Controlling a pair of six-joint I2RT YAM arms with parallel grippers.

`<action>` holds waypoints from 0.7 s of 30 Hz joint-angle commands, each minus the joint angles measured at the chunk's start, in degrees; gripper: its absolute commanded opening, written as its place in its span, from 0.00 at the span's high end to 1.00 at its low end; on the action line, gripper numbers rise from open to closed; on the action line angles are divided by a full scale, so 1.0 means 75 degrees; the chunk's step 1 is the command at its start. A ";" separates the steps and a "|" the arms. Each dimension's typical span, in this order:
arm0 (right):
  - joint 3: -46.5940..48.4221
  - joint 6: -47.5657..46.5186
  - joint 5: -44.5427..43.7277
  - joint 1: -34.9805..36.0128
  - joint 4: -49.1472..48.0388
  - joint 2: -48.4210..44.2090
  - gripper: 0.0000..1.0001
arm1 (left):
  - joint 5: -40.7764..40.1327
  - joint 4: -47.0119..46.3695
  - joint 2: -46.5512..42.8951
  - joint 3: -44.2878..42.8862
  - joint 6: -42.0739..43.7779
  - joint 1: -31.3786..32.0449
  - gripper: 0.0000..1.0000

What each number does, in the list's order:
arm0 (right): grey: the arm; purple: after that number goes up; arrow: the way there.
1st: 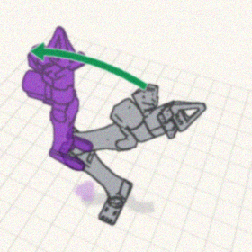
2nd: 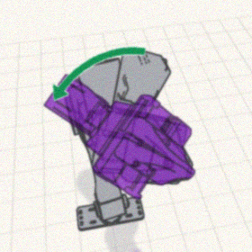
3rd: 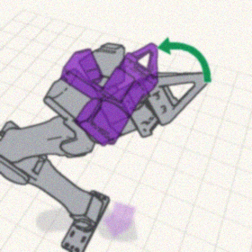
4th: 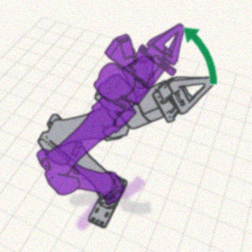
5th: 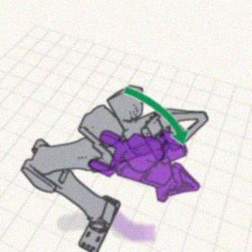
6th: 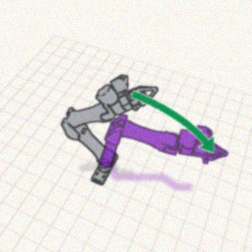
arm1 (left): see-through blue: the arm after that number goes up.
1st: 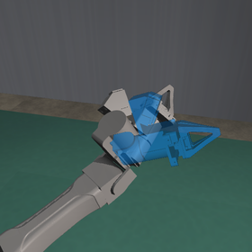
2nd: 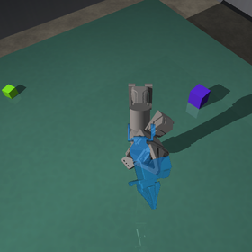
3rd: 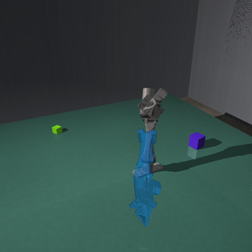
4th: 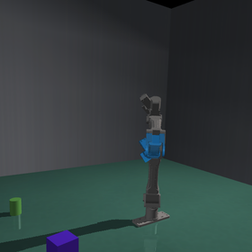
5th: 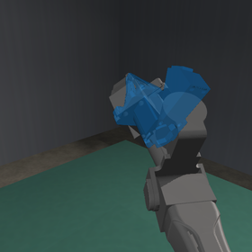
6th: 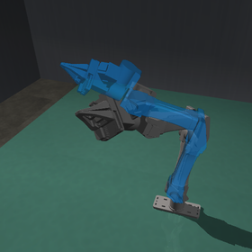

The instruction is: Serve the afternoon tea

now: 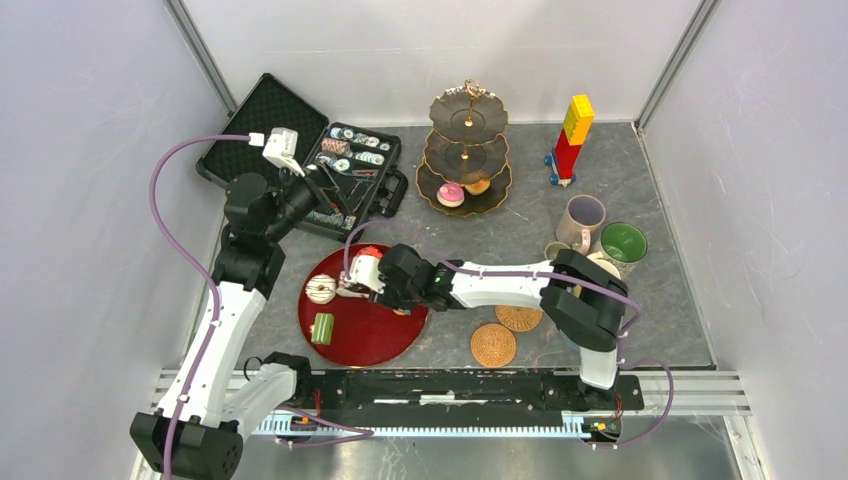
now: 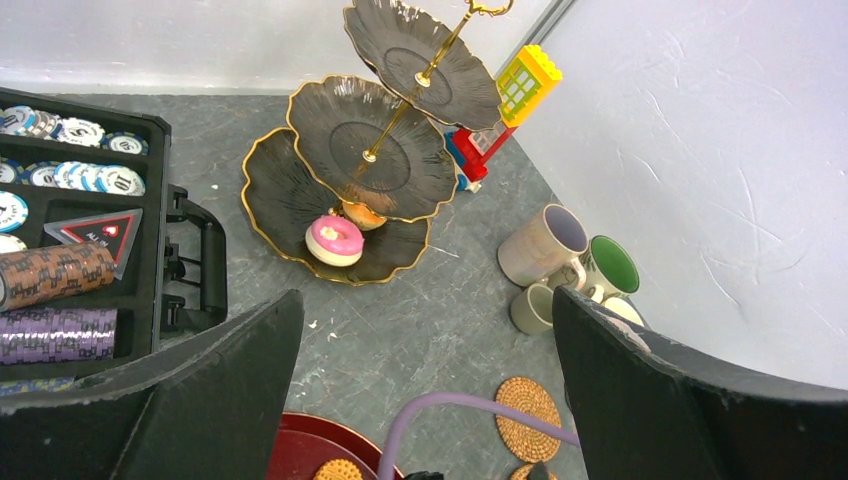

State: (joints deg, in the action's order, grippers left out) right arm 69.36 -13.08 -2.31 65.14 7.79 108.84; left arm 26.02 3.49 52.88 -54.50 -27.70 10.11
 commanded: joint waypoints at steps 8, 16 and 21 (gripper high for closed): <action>-0.1544 0.0413 -0.0476 -0.0021 -0.0356 -0.2926 0.65 | 0.0152 -0.0359 0.0015 -0.0163 -0.0331 0.0023 0.00; -0.3756 0.1023 -0.0989 -0.1411 -0.0789 -0.4850 0.66 | 0.0181 -0.0383 -0.0023 -0.0163 -0.0361 0.0023 0.00; -0.4890 0.1670 -0.1275 -0.3326 -0.1212 -0.5512 0.68 | 0.0208 -0.0395 -0.0032 -0.0163 -0.0374 0.0023 0.00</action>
State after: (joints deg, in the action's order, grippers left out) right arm 36.88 -5.67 -8.64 48.73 3.79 71.22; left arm 26.11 2.90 52.88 -54.50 -28.14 10.11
